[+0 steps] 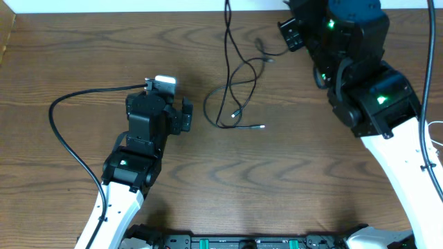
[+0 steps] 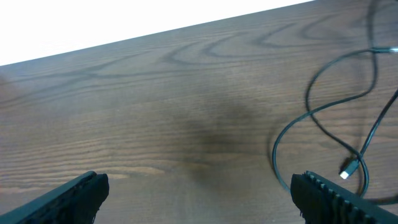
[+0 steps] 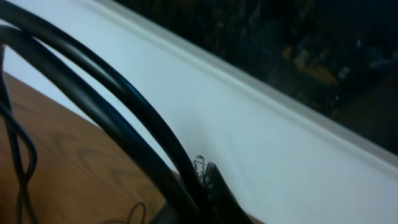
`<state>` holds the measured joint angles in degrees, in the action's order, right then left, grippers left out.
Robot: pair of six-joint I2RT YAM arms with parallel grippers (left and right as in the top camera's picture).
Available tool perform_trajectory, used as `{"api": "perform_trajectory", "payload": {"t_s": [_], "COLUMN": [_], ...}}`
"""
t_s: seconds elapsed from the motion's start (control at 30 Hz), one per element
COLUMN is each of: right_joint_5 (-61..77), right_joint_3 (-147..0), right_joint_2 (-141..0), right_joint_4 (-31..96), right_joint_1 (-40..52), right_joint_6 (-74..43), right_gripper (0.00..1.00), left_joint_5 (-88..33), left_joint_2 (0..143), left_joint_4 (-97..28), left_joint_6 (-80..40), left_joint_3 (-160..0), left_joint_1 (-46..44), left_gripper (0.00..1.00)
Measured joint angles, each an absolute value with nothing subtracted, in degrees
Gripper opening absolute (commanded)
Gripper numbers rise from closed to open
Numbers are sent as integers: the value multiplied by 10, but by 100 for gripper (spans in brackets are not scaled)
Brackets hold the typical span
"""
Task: Untangle cables
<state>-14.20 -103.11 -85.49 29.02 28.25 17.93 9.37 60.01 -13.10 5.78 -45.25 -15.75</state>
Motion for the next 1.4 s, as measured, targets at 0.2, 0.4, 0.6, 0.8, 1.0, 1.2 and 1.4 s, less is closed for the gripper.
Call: {"api": "perform_trajectory", "payload": {"t_s": [0.2,0.4,0.6,0.8,1.0,1.2,1.4], "right_joint_5": [-150,-150,-150,-150,-107,-86,-83], "right_joint_3": [-1031,-1031,-1031,-1031,-1022,-953,-847], "right_joint_2": [-856,-857,-857,-861,-891,-945,-979], "right_joint_4": [347,418,511,587,622,615,523], "right_joint_1": [261,260,260,260,260,260,260], "right_joint_6": [176,167,167,136,66,-52,-204], "right_gripper": [3,99,99,99,99,99,86], "left_joint_5": [94,94,94,94,94,94,94], "left_joint_2": [600,600,600,600,600,600,600], "left_joint_4": [-131,-131,-131,-131,-131,-131,-131], "left_joint_6": [58,58,58,58,58,58,58], "left_joint_3": [-452,-453,-453,-452,-452,-452,-452], "left_joint_1": [-157,-157,-157,-157,-157,-157,-157], "left_gripper": [98,99,98,99,99,99,98]}}
